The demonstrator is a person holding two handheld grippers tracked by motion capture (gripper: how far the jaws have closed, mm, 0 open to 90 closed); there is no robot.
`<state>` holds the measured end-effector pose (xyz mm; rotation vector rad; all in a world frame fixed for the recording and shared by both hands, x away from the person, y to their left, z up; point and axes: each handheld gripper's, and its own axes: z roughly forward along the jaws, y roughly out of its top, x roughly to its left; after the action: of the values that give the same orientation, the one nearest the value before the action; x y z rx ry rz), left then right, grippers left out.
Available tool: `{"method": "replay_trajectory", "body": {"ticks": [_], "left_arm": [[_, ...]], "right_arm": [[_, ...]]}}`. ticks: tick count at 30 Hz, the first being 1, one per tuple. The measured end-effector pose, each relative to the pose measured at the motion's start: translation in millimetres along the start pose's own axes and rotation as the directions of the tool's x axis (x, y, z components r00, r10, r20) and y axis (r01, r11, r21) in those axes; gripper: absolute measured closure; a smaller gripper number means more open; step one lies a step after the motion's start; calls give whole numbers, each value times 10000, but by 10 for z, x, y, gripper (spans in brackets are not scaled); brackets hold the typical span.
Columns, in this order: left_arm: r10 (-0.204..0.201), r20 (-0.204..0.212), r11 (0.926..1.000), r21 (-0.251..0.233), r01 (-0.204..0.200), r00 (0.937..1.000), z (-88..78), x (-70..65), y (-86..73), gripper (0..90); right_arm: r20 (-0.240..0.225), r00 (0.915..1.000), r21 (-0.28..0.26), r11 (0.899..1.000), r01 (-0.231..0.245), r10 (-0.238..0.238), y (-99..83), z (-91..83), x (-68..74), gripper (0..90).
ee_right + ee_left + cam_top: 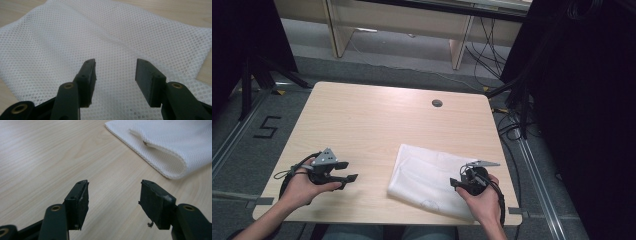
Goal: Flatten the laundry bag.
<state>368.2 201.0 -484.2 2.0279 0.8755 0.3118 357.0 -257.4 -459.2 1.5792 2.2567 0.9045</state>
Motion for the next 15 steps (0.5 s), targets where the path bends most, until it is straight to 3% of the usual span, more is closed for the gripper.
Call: {"method": "replay_trajectory", "body": {"ticks": [1,5,6,7,8,9,10,11,13,14,15], "left_arm": [[-25,28,10000,-51,25,10000,6,1,6,402],[-112,128,9998,-159,114,9999,42,-18,22,427],[-32,109,9998,-181,34,9999,45,-25,27,435],[-193,260,9997,-148,197,9995,49,-39,32,450],[-109,229,9998,-173,113,9997,51,-48,37,470],[-132,296,9998,-148,136,9995,55,-58,43,488],[82,330,9998,-159,-77,9994,60,-54,51,504],[102,326,9998,-201,-95,9994,70,-61,50,516],[183,419,9998,-110,-178,9990,80,-64,46,531],[85,453,9999,-60,-83,9989,80,-71,39,537],[89,537,9999,-53,-87,9985,73,-70,39,549]], "right_arm": [[302,9995,76,10000,-3,1,-9,-2,-14,501],[238,9997,83,10000,27,-29,-33,-34,-37,556],[310,9995,83,10000,27,-29,-40,-45,-30,591],[157,9995,135,9996,-268,266,-42,-76,0,642],[188,9998,27,10000,25,-26,-51,-79,-26,681],[101,9999,253,9996,-90,87,-58,-106,-17,720],[158,9994,295,9991,300,-304,-73,-110,-46,761],[262,9996,445,9989,133,-144,-79,-136,-35,802],[623,9974,612,9976,335,-374,-101,-163,-59,854],[716,9974,766,9971,-46,-9,-93,-204,-34,870],[719,9974,742,9972,-122,69,-93,-232,-25,882]]}}
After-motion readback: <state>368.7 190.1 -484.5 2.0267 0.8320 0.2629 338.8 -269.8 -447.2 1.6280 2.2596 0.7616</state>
